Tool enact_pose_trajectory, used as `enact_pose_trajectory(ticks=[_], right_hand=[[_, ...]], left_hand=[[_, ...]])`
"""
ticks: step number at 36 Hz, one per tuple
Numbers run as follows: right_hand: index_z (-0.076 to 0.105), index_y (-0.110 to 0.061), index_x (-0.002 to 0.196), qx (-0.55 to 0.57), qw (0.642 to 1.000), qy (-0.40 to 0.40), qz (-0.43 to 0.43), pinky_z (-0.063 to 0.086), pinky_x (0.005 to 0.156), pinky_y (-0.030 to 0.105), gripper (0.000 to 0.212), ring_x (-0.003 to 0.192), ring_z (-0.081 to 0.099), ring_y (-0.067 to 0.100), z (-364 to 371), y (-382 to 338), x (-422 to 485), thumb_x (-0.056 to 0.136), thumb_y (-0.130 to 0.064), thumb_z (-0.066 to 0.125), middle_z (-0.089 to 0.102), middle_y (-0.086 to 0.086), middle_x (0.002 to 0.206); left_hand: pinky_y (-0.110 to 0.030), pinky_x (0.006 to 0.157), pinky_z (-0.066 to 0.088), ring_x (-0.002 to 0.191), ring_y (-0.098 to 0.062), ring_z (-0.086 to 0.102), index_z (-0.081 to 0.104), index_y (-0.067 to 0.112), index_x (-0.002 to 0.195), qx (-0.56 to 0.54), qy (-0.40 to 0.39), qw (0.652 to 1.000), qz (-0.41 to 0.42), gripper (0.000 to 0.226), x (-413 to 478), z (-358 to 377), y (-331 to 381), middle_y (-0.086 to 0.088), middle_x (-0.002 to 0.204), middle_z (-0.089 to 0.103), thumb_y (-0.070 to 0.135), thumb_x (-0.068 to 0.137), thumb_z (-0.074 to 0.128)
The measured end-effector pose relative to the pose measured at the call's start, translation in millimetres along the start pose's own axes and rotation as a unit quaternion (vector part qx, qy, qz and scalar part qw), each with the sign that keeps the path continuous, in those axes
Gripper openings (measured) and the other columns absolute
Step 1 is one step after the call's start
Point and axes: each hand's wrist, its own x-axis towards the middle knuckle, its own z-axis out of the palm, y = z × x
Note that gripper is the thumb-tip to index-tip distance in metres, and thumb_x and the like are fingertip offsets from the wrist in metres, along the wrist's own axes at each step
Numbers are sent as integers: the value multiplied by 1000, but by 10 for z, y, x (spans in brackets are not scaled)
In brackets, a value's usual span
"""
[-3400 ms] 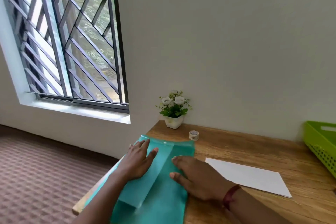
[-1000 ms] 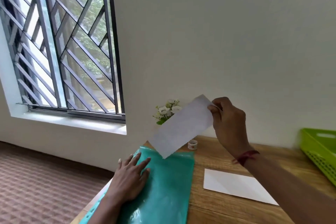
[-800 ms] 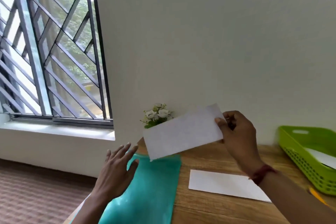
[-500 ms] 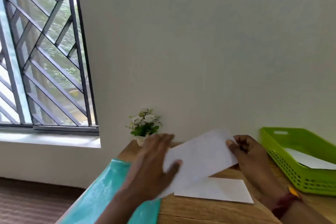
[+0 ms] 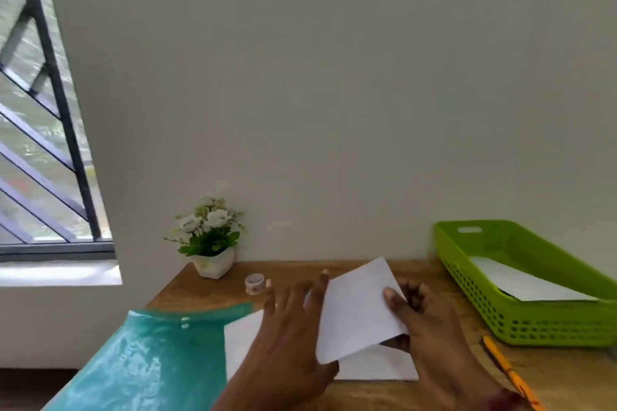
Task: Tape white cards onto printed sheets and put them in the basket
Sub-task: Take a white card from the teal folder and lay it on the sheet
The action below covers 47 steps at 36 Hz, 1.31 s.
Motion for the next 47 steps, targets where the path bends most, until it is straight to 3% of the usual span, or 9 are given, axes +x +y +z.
enact_pose_trajectory(ticks=[9,15,19,25,29,33,37,41,47], right_hand=[[63,-28,99,-133,985,17,-108,51,51,23,27,89,64,20,-2,93,-33,81,-13,76,61,1,101],[66,-47,102,-327,917,-65,-217,46,70,12,42,103,53,-9,-88,54,-41,66,-37,86,55,-33,113],[59,-47,118,-392,868,-148,-267,46,74,6,74,109,45,-10,-152,45,20,51,-47,91,42,-38,116],[66,-32,109,-500,757,-115,-404,53,60,29,37,82,55,0,-317,216,202,77,-16,77,47,-27,100],[71,-33,88,-427,817,-76,-379,51,61,31,12,75,60,5,-265,116,158,84,-43,67,61,-16,85],[54,-28,57,-345,894,-15,-286,43,59,30,32,69,54,12,-177,-18,98,78,-42,73,50,-4,70],[72,-33,83,-262,946,-38,-188,50,70,21,2,85,64,5,-115,-101,-5,82,-34,73,69,-7,93],[76,-22,90,-197,968,-88,-129,53,64,18,8,80,72,8,-29,-130,-146,86,-19,69,77,-7,88],[75,-15,94,-102,984,-127,-70,54,62,20,16,81,73,15,126,-131,-337,80,-19,70,77,-1,88]], left_hand=[[-55,118,-13,143,-19,6,-17,40,149,2,-38,999,-3,106,-28,-41,-172,9,151,11,61,78,59],[-51,114,-21,146,-20,5,-6,38,152,14,-38,999,0,94,-33,-18,-271,6,155,11,50,84,58],[-47,119,-11,148,-20,5,1,38,153,-10,-40,999,-10,89,-41,-13,-351,5,159,13,42,86,60],[-35,113,31,136,-15,39,27,38,151,-38,-22,999,-10,68,-60,-101,-355,12,151,41,30,90,57],[-37,103,43,114,-15,58,47,32,140,-7,142,988,-52,52,-55,-149,-358,8,124,64,40,90,60],[-51,116,26,115,-19,59,60,22,129,-51,273,958,-76,59,-14,-86,-394,1,118,67,38,76,79],[-59,119,14,136,-20,39,39,25,144,-40,241,969,32,88,-45,-89,-217,-1,141,48,55,70,75],[-54,119,-2,147,-24,17,4,33,155,12,152,985,82,115,-73,34,-13,-3,157,22,77,66,62],[-56,120,6,134,-25,30,2,25,156,14,171,979,112,122,-75,93,42,-5,145,31,70,65,69]])
